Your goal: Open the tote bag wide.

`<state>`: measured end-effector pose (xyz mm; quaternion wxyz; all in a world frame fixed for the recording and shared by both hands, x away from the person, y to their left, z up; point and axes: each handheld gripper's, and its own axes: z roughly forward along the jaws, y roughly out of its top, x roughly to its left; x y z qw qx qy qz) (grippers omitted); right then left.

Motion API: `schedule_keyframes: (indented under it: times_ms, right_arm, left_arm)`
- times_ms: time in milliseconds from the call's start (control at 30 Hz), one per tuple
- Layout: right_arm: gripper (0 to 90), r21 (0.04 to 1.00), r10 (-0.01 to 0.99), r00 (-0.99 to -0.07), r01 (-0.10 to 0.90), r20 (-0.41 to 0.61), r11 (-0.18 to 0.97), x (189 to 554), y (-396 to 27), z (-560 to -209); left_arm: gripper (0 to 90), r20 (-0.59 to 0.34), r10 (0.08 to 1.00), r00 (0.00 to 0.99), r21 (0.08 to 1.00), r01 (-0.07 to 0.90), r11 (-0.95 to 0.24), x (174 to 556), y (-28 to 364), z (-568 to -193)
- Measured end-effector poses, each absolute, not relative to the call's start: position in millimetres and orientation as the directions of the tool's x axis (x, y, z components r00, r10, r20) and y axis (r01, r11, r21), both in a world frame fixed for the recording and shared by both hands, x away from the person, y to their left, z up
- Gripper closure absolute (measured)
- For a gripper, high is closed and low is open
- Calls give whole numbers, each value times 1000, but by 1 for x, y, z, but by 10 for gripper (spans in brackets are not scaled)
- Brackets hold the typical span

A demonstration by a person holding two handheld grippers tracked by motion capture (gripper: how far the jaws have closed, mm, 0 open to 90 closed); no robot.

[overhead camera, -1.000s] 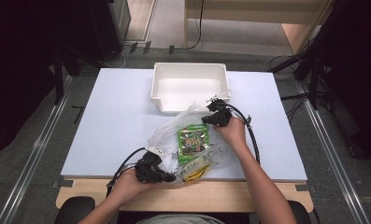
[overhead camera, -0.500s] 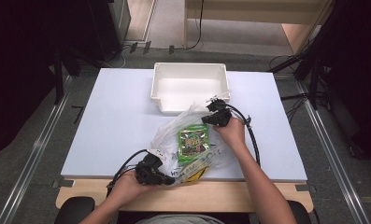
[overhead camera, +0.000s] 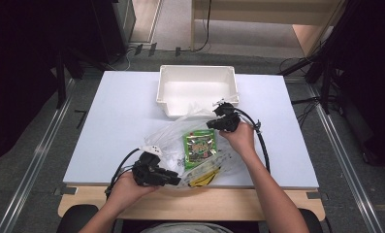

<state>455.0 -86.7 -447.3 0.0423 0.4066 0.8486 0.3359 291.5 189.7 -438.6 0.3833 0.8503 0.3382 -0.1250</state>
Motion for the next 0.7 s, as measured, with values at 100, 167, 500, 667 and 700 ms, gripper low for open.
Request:
schedule_keyframes:
  times_ms: [100, 167, 500, 667, 700]
  right_arm:
    - [816, 615, 714, -670, 654, 201, 440, 452, -88, -442]
    - [792, 619, 709, -674, 652, 207, 438, 450, -90, -439]
    - [695, 626, 694, -686, 644, 217, 441, 431, -102, -431]
    - [655, 635, 687, -692, 637, 223, 436, 419, -113, -429]
    - [652, 636, 686, -693, 637, 223, 436, 417, -114, -428]
  left_arm:
    - [587, -455, 487, 746, 579, 663, -475, 295, 189, -428]
    - [548, -446, 498, 744, 586, 663, -466, 299, 189, -421]
    - [443, -418, 528, 739, 593, 662, -458, 323, 187, -392]
    - [428, -402, 541, 739, 593, 660, -461, 341, 181, -377]
    - [428, -400, 539, 741, 594, 658, -463, 345, 179, -375]
